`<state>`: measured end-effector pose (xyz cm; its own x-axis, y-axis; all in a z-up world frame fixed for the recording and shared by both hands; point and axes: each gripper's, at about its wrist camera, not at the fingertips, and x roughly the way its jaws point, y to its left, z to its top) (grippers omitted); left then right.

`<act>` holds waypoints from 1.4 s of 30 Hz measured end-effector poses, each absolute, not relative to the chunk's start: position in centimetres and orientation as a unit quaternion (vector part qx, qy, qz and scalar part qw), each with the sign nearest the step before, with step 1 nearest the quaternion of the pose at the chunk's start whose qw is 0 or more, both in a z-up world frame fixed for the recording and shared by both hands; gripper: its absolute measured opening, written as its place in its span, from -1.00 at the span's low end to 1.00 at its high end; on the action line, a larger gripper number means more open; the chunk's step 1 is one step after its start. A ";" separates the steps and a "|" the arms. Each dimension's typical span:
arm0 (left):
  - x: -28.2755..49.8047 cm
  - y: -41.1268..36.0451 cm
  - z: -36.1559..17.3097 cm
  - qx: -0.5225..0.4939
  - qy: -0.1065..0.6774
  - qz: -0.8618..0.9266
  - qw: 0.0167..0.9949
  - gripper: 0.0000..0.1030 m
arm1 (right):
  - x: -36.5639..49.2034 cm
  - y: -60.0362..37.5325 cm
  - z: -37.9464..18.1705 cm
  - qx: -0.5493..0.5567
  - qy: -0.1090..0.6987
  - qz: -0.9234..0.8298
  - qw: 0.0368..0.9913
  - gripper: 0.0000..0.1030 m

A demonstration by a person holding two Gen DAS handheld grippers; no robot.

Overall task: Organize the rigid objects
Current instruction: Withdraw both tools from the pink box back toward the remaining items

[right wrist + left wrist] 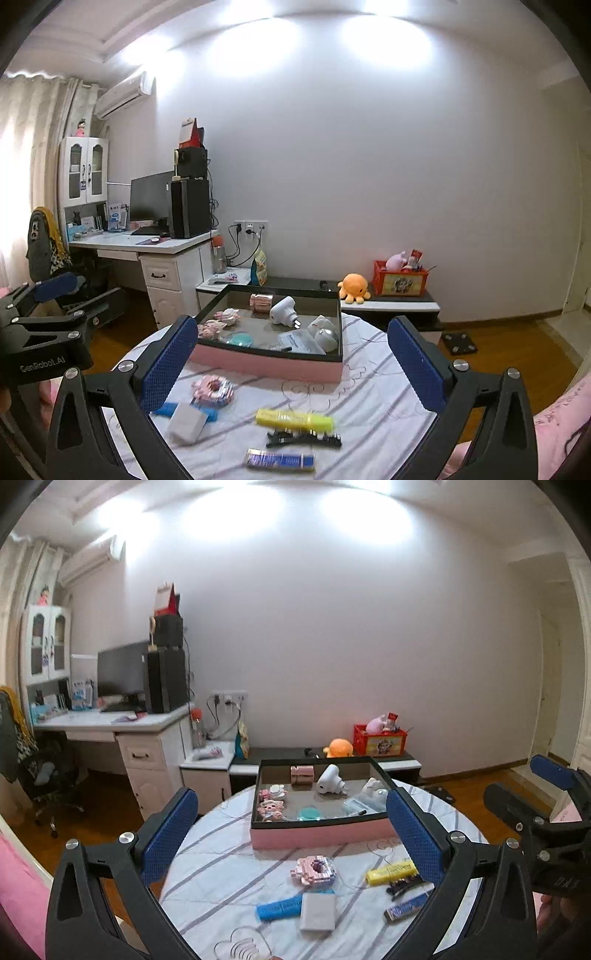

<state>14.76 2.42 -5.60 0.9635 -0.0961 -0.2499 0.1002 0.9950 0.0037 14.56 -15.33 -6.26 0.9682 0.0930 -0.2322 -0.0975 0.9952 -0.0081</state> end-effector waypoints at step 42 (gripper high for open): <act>18.5 5.6 -16.3 0.019 0.279 -0.019 0.960 1.00 | 18.4 -16.1 -20.5 0.019 0.337 0.029 0.941 1.00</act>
<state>18.46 5.61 -16.33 0.8440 -0.0249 -0.5357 0.0464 0.9986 0.0266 18.42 -16.07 -20.53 0.7708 0.0674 -0.6334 -0.0411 0.9976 0.0561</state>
